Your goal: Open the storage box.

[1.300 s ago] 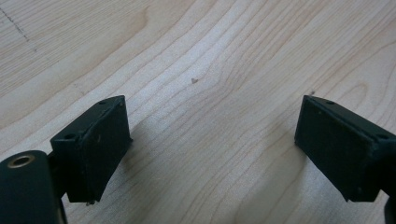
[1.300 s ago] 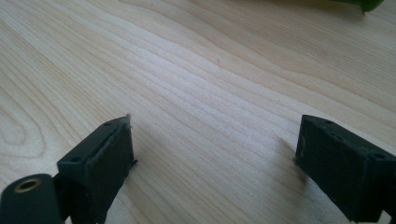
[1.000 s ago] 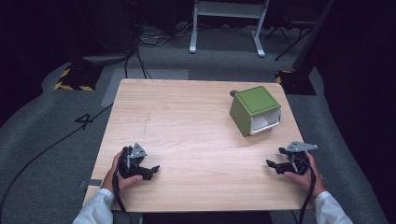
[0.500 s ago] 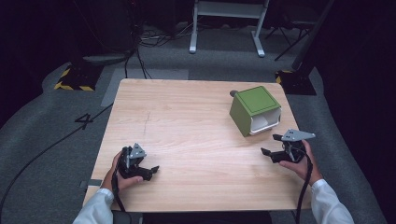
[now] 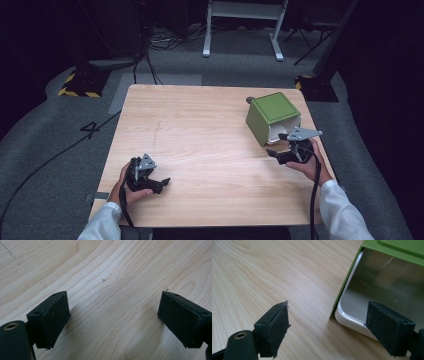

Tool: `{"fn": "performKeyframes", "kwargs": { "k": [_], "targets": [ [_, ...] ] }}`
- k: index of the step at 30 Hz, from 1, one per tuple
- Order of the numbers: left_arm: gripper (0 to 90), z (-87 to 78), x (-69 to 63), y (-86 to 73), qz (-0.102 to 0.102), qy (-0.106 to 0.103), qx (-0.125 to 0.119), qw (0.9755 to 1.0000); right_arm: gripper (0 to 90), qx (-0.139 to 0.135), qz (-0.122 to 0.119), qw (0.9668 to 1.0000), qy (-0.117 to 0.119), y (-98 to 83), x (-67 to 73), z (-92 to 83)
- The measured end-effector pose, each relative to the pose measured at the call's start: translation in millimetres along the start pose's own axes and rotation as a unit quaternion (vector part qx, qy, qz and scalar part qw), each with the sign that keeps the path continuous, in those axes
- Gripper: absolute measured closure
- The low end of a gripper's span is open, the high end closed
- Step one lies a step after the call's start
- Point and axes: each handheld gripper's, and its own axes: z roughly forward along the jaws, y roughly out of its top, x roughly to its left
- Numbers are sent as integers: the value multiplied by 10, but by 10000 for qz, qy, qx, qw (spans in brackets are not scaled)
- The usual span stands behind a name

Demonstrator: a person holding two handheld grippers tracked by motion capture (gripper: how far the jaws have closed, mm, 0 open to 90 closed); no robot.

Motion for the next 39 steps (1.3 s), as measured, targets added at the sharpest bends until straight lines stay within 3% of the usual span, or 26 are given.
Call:
{"fn": "performKeyframes", "kwargs": {
  "k": [8, 17, 21, 29, 39],
  "targets": [
    [107, 0, 0, 0, 1, 1, 0, 10000, 172, 214, 42, 9998, -8, 6, -2, 202],
    [107, 0, 0, 0, 2, 0, 1, 10000, 180, 259, 10, 9996, -72, -18, -18, 256],
    [107, 0, 0, 0, 2, 0, 1, 10000, 205, 501, -16, 9987, -84, -34, -11, 311],
    [107, 0, 0, 0, 0, 0, 0, 10000, 310, 628, 53, 9979, 162, -147, 1, 322],
    [107, 0, 0, 0, 1, 0, 2, 10000, 451, 571, 181, 9980, 221, -204, -4, 218]
  ]
}}
